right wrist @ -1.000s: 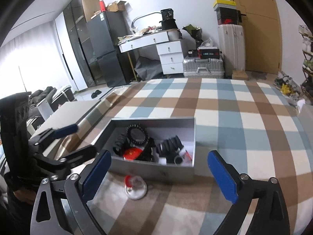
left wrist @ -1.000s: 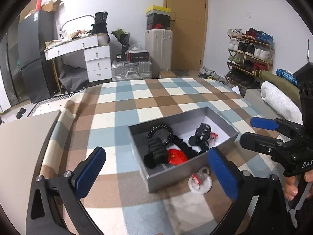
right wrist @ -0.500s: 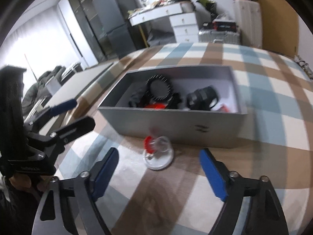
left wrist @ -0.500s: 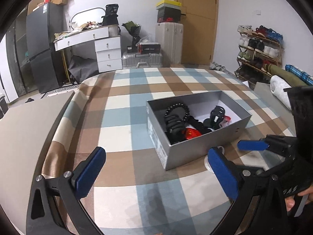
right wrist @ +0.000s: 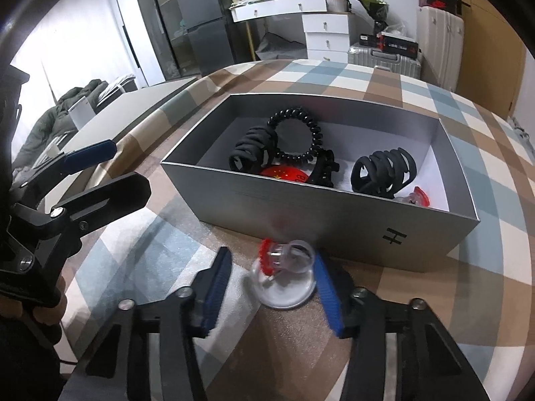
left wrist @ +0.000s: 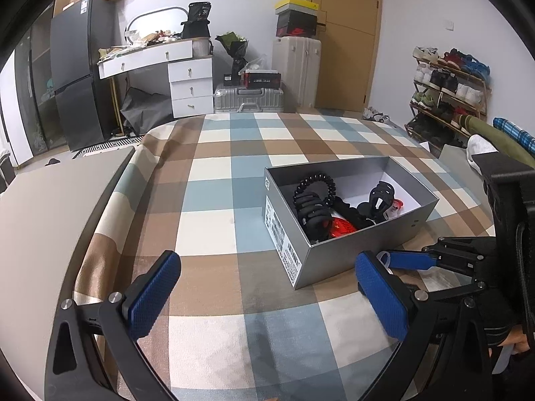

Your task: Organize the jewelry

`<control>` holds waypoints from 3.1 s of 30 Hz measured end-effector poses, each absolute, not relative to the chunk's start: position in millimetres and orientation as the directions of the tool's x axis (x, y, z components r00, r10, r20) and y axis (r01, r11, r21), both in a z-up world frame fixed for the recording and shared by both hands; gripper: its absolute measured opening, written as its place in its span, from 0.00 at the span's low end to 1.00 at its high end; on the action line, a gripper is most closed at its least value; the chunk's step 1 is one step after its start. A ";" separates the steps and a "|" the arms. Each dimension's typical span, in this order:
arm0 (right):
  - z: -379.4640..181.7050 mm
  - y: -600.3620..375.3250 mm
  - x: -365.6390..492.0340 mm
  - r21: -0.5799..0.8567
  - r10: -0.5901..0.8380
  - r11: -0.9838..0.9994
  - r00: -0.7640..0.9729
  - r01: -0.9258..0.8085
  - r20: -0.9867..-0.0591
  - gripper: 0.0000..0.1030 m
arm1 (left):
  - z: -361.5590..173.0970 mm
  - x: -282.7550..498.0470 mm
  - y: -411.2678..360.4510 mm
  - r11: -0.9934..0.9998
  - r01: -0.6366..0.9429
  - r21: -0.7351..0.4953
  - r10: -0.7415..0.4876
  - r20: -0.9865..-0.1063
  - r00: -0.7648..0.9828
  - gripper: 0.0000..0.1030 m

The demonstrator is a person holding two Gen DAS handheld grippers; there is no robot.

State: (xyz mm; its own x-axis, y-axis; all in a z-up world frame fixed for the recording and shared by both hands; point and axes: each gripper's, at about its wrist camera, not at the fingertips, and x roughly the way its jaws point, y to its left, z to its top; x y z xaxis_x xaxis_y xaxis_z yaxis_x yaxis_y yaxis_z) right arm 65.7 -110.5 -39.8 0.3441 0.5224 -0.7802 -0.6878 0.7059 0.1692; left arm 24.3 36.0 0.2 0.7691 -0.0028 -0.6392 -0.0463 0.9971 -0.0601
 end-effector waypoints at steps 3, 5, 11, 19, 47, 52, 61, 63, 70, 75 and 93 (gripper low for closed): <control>-39.5 -112.3 66.0 0.153 0.511 0.711 0.355 -0.686 -0.782 0.29 | -0.1 24.5 35.0 0.997 -0.042 -0.062 -0.008 -0.641 0.767 0.99; -37.0 -115.3 64.4 0.155 0.522 0.706 0.360 -0.691 -0.773 0.28 | -0.2 24.3 33.3 0.997 -0.037 -0.060 -0.011 -0.643 0.766 0.99; -20.3 -138.9 59.8 0.201 0.580 0.695 0.373 -0.690 -0.724 0.28 | -3.7 27.0 24.5 0.998 -0.001 -0.066 -0.043 -0.664 0.746 0.99; -6.1 -177.0 68.7 0.242 0.593 0.733 0.422 -0.636 -0.686 0.28 | -16.1 30.3 -7.9 0.991 0.123 -0.054 -0.123 -0.731 0.671 0.99; -0.3 -205.5 77.5 0.307 0.623 0.736 0.428 -0.603 -0.655 0.28 | -40.1 52.2 -52.5 0.971 0.240 -0.006 -0.148 -0.802 0.579 0.67; -0.3 -205.0 76.2 0.306 0.623 0.736 0.428 -0.605 -0.654 0.28 | -39.8 53.3 -52.2 0.971 0.239 -0.007 -0.148 -0.801 0.580 0.65; 0.2 -203.8 74.6 0.304 0.625 0.733 0.427 -0.608 -0.653 0.28 | -37.2 54.6 -52.6 0.971 0.239 -0.008 -0.151 -0.795 0.588 0.36; 0.3 -203.9 74.6 0.306 0.626 0.733 0.427 -0.608 -0.652 0.28 | -37.4 53.9 -52.7 0.971 0.240 -0.004 -0.150 -0.792 0.592 0.36; 1.3 -203.3 73.8 0.304 0.627 0.731 0.427 -0.611 -0.652 0.28 | -33.1 52.1 -54.5 0.967 0.256 -0.002 -0.162 -0.781 0.603 0.36; 1.8 -203.0 73.1 0.299 0.626 0.732 0.429 -0.612 -0.652 0.28 | -27.5 50.3 -52.3 0.967 0.256 -0.004 -0.167 -0.766 0.620 0.36; 5.8 -202.2 69.0 0.300 0.636 0.727 0.440 -0.618 -0.634 0.28 | -6.8 44.7 -41.3 0.971 0.235 -0.041 -0.195 -0.707 0.680 0.36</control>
